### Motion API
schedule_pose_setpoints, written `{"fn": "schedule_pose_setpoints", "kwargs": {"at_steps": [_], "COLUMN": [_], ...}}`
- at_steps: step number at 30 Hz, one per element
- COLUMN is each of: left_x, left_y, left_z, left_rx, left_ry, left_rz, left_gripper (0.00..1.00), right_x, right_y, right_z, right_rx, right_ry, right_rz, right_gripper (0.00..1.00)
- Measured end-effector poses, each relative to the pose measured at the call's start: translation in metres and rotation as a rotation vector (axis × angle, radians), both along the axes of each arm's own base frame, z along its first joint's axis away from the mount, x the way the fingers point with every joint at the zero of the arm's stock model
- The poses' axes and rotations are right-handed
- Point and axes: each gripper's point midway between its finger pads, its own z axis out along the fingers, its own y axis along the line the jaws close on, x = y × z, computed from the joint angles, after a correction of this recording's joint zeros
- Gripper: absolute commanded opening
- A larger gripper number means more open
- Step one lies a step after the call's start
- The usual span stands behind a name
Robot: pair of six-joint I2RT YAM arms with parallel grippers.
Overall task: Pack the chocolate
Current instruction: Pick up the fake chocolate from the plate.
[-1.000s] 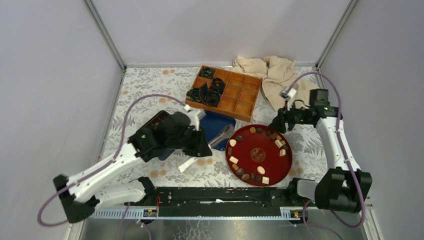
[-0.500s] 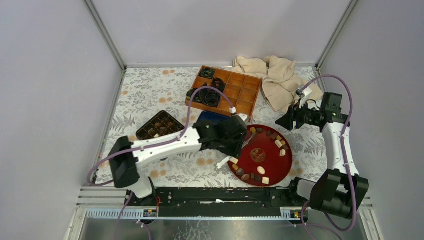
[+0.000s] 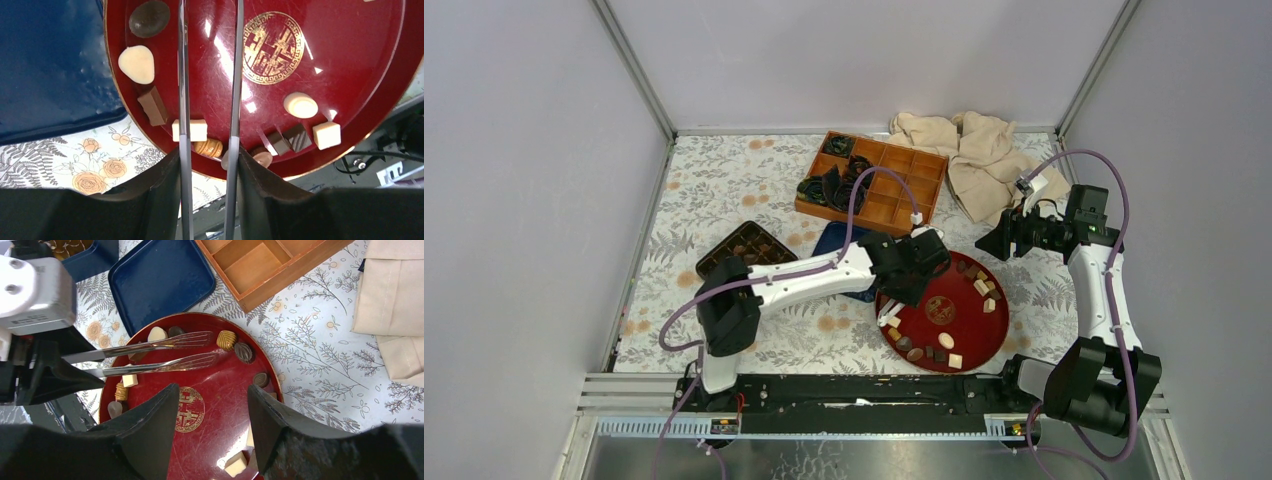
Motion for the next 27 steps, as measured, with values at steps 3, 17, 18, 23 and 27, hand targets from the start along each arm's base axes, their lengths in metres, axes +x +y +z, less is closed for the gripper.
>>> {"fn": "schedule_pose_setpoints", "kwargs": {"at_steps": [3, 17, 18, 23, 27], "left_x": [0.006, 0.021, 0.022, 0.027, 0.030], "left_y": [-0.001, -0.005, -0.006, -0.009, -0.010], "left_z": [-0.007, -0.016, -0.016, -0.017, -0.016], "left_rx": [0.026, 0.074, 0.076, 0.080, 0.088], "left_ry": [-0.001, -0.009, -0.010, -0.016, -0.021], "left_rz": [0.005, 0.014, 0.014, 0.020, 0.024], "left_gripper": [0.46, 0.46, 0.46, 0.46, 0.46], "right_x": [0.000, 0.000, 0.000, -0.001, -0.003], "right_y": [0.000, 0.000, 0.000, 0.000, 0.001], "right_z": [0.000, 0.000, 0.000, -0.001, -0.002], "right_rx": [0.000, 0.001, 0.001, 0.002, 0.004], "right_ry": [0.000, 0.000, 0.001, 0.007, 0.016], "right_rz": [0.000, 0.002, 0.002, 0.005, 0.007], "right_gripper": [0.60, 0.60, 0.60, 0.60, 0.60]}}
